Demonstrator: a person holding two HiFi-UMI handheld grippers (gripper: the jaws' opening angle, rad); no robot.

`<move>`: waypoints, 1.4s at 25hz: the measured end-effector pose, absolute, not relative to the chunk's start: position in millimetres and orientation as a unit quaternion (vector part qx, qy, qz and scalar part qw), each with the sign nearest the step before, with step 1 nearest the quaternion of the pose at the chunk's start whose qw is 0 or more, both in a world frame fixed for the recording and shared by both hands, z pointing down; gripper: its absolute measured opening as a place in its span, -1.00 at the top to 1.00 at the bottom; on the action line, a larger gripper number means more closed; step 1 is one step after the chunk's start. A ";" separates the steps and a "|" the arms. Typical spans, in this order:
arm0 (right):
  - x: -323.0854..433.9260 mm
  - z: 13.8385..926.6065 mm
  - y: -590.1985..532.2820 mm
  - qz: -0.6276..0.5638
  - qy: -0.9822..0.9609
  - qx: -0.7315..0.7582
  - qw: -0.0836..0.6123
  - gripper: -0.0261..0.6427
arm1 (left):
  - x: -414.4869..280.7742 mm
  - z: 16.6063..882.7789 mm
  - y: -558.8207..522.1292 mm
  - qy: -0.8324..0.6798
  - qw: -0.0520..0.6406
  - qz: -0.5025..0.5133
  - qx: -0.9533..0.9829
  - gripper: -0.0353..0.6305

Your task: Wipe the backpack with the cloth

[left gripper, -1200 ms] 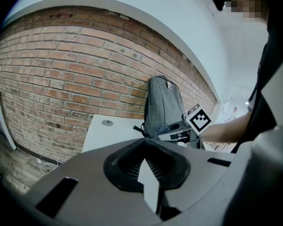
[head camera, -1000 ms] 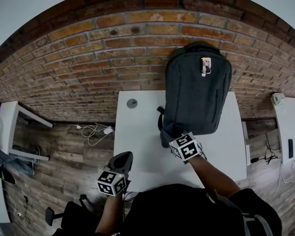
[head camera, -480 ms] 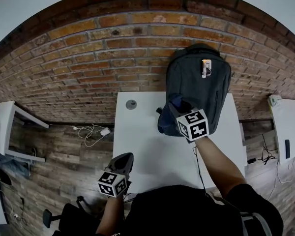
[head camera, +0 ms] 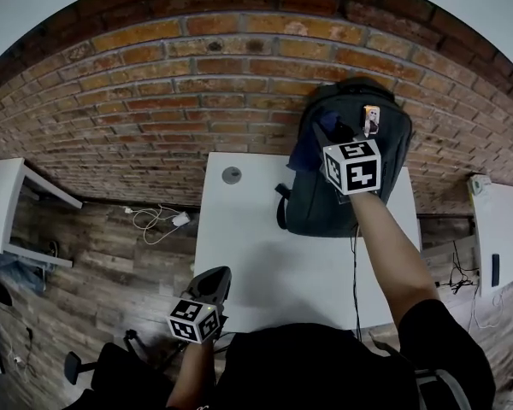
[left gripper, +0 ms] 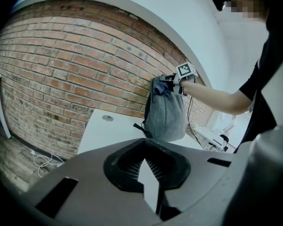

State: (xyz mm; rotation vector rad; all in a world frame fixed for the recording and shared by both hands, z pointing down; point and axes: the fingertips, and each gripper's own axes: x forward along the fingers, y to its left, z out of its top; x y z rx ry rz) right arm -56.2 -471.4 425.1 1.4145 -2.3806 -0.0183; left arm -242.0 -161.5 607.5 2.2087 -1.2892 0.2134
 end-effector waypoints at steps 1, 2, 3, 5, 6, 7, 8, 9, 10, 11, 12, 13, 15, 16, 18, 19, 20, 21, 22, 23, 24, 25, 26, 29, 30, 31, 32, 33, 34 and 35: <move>-59.1 416.6 -475.2 -0.017 -0.846 0.502 0.182 0.62 | -242.1 609.3 -160.2 -0.483 0.286 0.079 0.824 0.91; -62.0 409.2 -478.4 -0.028 -0.846 0.501 0.179 0.62 | -241.9 610.7 -159.4 -0.484 0.288 0.077 0.823 0.91; -64.6 403.3 -481.4 -0.035 -0.847 0.500 0.177 0.62 | -241.5 611.5 -159.1 -0.485 0.290 0.075 0.822 0.90; -67.5 396.7 -486.5 -0.033 -0.850 0.497 0.171 0.62 | -240.3 611.4 -159.6 -0.487 0.290 0.072 0.821 0.90; -67.6 395.4 -488.7 -0.024 -0.851 0.498 0.166 0.62 | -240.0 610.4 -160.3 -0.488 0.289 0.069 0.821 0.90; -67.5 394.6 -490.7 -0.013 -0.852 0.499 0.160 0.62 | -240.0 609.2 -161.0 -0.489 0.288 0.067 0.820 0.91; -67.9 393.9 -492.6 -0.002 -0.852 0.501 0.154 0.62 | -240.4 607.9 -162.1 -0.491 0.288 0.064 0.820 0.91; -69.7 392.8 -494.4 0.006 -0.851 0.503 0.149 0.62 | -240.8 606.6 -163.6 -0.491 0.287 0.061 0.820 0.91; -73.5 391.6 -496.2 0.011 -0.851 0.505 0.145 0.62 | -241.2 605.5 -165.3 -0.491 0.286 0.059 0.821 0.90; -78.8 391.1 -497.8 0.013 -0.851 0.505 0.144 0.62 | -241.6 604.7 -166.9 -0.491 0.285 0.059 0.821 0.91; -84.7 392.1 -499.3 0.014 -0.851 0.505 0.146 0.62 | -242.1 604.3 -168.2 -0.490 0.284 0.059 0.822 0.91; -90.2 394.4 -500.6 0.017 -0.850 0.505 0.148 0.62 | -242.4 604.0 -169.4 -0.490 0.283 0.059 0.822 0.91; -98.0 399.6 -502.3 0.027 -0.847 0.509 0.153 0.62 | -242.3 603.0 -171.3 -0.490 0.283 0.058 0.823 0.90; -100.5 401.4 -502.5 0.036 -0.845 0.512 0.151 0.62 | -242.0 602.3 -172.2 -0.489 0.283 0.057 0.823 0.91; -104.5 404.6 -502.2 0.061 -0.842 0.517 0.141 0.62 | -241.8 601.8 -173.7 -0.487 0.282 0.056 0.824 0.91; -106.2 406.9 -501.5 0.075 -0.841 0.520 0.134 0.62 | -242.1 602.4 -174.0 -0.487 0.281 0.056 0.825 0.91; -107.8 409.6 -500.4 0.087 -0.839 0.522 0.128 0.62 | -242.6 603.2 -173.9 -0.487 0.281 0.056 0.825 0.91; -109.3 412.8 -499.1 0.097 -0.837 0.525 0.122 0.62 | -243.4 603.7 -173.6 -0.487 0.282 0.056 0.825 0.91; -111.1 416.2 -497.7 0.105 -0.835 0.527 0.118 0.62 | -244.4 603.9 -173.3 -0.488 0.283 0.056 0.824 0.91; -113.0 419.6 -496.0 0.112 -0.833 0.530 0.115 0.62 | -245.8 603.9 -173.0 -0.488 0.284 0.056 0.823 0.91; -115.0 423.2 -493.8 0.119 -0.831 0.531 0.113 0.62 | -247.6 603.9 -172.7 -0.489 0.284 0.057 0.823 0.91; -117.2 427.4 -491.2 0.130 -0.830 0.532 0.109 0.62 | -249.6 604.2 -172.4 -0.491 0.283 0.057 0.822 0.91; -119.2 432.1 -488.3 0.146 -0.828 0.531 0.103 0.62 | -251.5 604.2 -172.2 -0.492 0.282 0.057 0.822 0.91; -121.9 445.8 -480.1 0.196 -0.819 0.534 0.076 0.62 | -255.1 603.3 -171.5 -0.495 0.280 0.057 0.821 0.90; -121.8 450.1 -477.5 0.208 -0.814 0.537 0.068 0.62 | -255.5 602.9 -170.9 -0.494 0.280 0.057 0.821 0.91; -121.9 454.5 -474.9 0.218 -0.810 0.540 0.061 0.62 | -255.5 602.5 -170.2 -0.494 0.280 0.057 0.821 0.90; -122.4 458.9 -472.3 0.225 -0.807 0.543 0.057 0.62 | -255.3 602.2 -169.2 -0.493 0.280 0.057 0.822 0.91; -123.3 463.5 -469.5 0.229 -0.805 0.545 0.055 0.62 | -255.0 602.2 -167.8 -0.493 0.280 0.058 0.822 0.91; -124.2 468.3 -466.5 0.230 -0.803 0.547 0.055 0.62 | -254.8 602.4 -166.1 -0.493 0.281 0.059 0.822 0.91; -124.9 473.2 -463.2 0.227 -0.802 0.549 0.057 0.62 | -254.9 602.9 -164.3 -0.493 0.281 0.059 0.821 0.91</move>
